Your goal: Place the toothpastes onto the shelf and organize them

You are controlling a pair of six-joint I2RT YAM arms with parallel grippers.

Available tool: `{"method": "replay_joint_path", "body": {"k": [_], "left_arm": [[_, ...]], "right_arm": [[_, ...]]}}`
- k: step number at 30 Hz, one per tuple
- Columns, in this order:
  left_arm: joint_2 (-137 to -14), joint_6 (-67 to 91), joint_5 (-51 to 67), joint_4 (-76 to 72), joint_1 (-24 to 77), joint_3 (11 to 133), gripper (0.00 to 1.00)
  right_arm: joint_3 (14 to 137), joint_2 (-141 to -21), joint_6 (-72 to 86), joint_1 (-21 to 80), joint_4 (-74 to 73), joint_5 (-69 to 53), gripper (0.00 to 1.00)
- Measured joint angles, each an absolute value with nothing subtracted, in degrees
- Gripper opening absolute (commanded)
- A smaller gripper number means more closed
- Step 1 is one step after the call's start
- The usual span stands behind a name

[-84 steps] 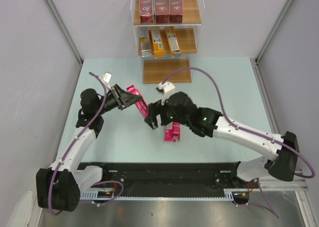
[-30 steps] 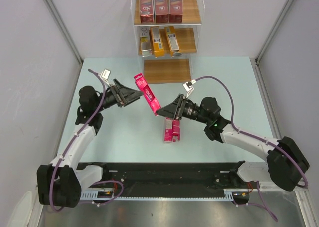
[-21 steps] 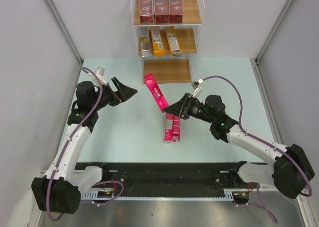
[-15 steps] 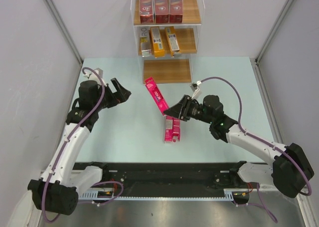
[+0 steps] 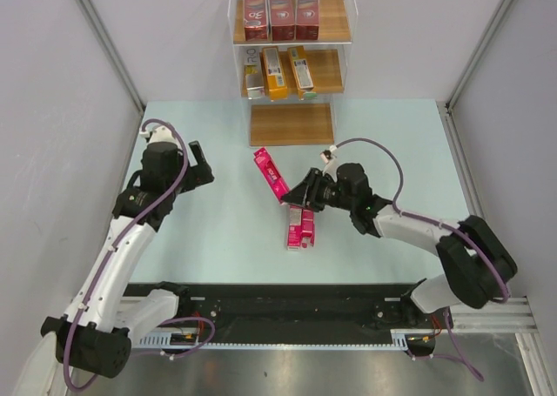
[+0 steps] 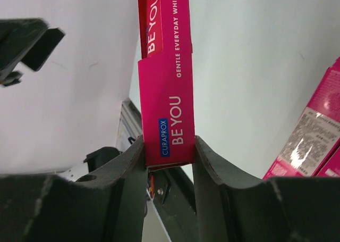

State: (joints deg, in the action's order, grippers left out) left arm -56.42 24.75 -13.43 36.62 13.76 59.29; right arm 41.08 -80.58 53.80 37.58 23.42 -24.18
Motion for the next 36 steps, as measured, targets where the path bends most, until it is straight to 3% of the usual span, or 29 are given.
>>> {"method": "replay_joint_path", "body": {"k": [27, 36], "left_arm": [[-54.6, 21.9, -5.3, 36.1, 14.0, 57.0, 1.0], [-53.9, 22.0, -4.2, 36.2, 14.0, 56.1, 1.0]], "right_arm": [[77.6, -126.2, 68.9, 32.0, 35.1, -11.2, 0.19], [97.6, -137.9, 71.1, 32.0, 30.2, -8.6, 0.27]]}}
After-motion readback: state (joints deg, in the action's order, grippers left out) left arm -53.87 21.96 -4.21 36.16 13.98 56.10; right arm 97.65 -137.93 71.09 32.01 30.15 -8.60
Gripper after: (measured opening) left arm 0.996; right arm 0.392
